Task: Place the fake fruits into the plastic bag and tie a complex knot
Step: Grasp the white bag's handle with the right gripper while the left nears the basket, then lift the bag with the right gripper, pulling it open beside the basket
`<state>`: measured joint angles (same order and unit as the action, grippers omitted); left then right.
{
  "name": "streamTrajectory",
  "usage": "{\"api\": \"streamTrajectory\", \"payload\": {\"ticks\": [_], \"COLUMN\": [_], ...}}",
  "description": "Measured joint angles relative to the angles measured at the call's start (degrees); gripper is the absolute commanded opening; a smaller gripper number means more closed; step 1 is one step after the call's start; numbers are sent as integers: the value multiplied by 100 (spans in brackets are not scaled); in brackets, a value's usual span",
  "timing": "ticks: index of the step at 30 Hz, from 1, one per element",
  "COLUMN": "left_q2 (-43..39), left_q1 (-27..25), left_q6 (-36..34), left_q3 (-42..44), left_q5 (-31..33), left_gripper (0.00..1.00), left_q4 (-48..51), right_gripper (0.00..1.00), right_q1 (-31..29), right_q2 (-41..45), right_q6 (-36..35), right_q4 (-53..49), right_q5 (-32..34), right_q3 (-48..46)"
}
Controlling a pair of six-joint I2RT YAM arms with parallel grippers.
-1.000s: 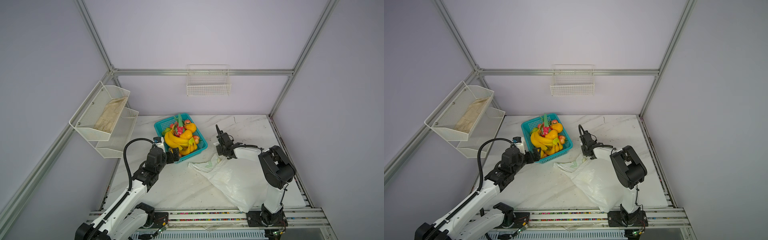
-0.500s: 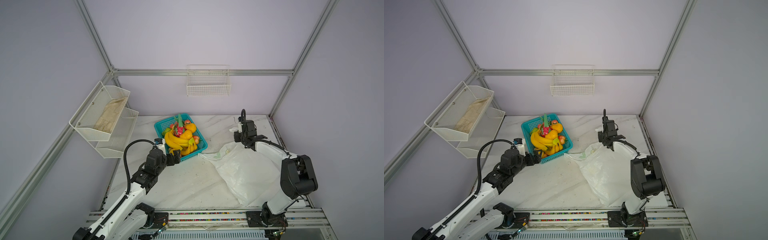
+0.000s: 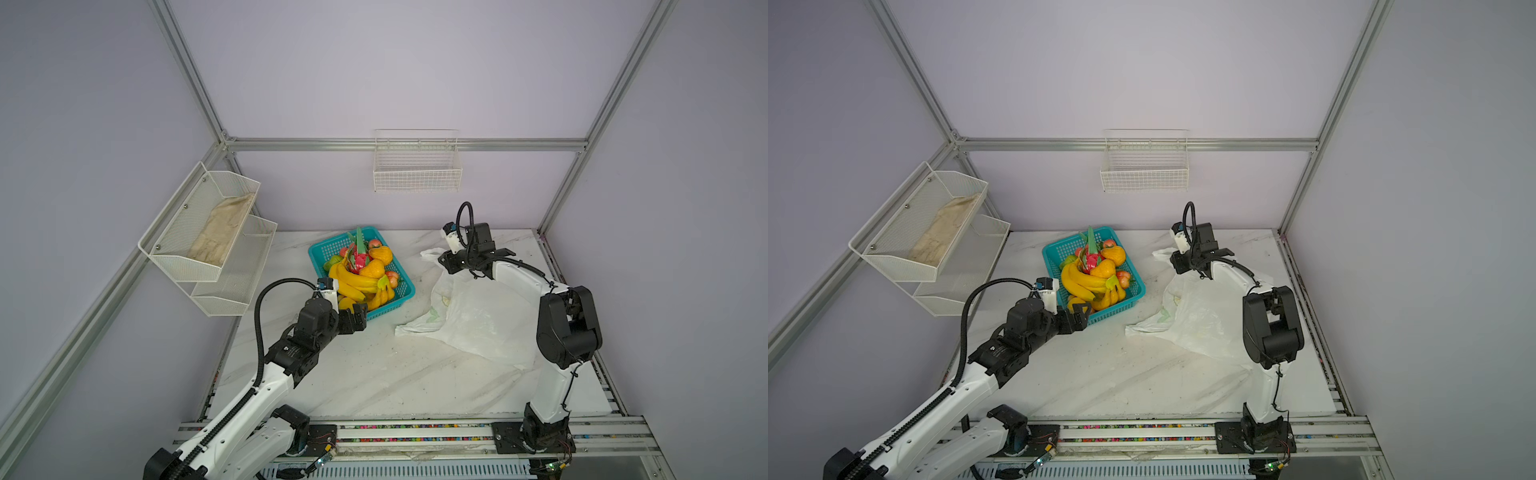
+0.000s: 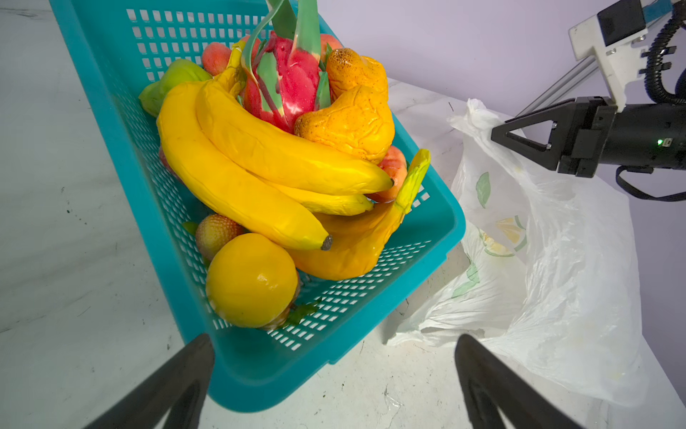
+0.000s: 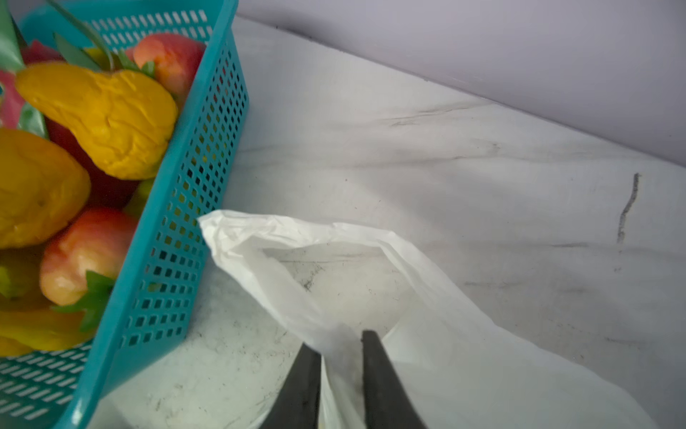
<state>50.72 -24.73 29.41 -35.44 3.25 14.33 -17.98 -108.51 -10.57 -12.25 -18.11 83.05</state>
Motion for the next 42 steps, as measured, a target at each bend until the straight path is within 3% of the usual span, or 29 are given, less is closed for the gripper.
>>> {"api": "streamTrajectory", "payload": {"ticks": [2,6,9,15,23,26,29,38,42], "left_q2": [0,0,-37,-245,-177,-175,-177,-391,-470], "left_q1": [-11,-22,-48,-59,-59,-68,-85,-94,-133], "left_q6": [0,7,9,4,4,7,7,9,0], "left_q3": [0,0,0,0,0,0,0,0,-4], "left_q5": [7,11,11,20,2,2,-2,0,4], "left_gripper": [100,100,100,100,100,100,100,100,100], "left_q4": [11,17,26,35,39,35,37,87,120], "right_gripper": [64,75,80,84,85,79,65,2,0], "right_q1": [-111,-614,-1117,-1716,-1733,-1733,-1733,-1521,-1224], "right_q2": [74,302,566,990,807,682,538,516,1008], "right_q6": [243,678,933,1462,2037,2159,2264,2352,2260], "right_q4": [11,-83,-179,-752,-1381,-1478,-1561,-1617,-1480], "right_q5": [442,1952,2986,4271,5084,5270,5394,5549,5169], "right_q3": [-107,-275,-592,-1386,-1547,-1585,-1626,-1860,-2111]}}
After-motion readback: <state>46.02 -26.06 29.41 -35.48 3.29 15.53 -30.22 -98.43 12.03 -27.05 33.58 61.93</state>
